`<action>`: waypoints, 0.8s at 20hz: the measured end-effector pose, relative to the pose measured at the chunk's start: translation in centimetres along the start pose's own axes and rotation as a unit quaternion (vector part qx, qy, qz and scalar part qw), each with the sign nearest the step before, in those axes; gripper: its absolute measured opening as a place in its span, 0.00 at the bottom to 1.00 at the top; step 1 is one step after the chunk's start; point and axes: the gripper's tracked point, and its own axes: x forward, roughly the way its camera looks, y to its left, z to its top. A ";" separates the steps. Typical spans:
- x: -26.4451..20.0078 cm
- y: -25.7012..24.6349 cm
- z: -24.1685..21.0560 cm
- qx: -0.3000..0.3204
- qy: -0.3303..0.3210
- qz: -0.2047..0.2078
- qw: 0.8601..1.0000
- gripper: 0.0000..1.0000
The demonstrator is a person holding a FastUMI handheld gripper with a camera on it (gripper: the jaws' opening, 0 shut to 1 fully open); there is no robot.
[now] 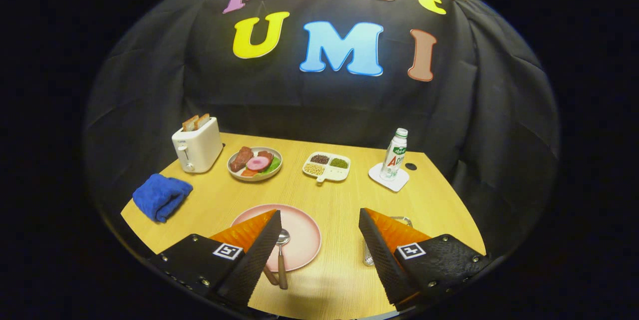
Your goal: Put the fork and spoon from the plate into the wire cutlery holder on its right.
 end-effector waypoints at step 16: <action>6.2 6.3 -12.4 -0.038 0.248 0.094 0.963 0.65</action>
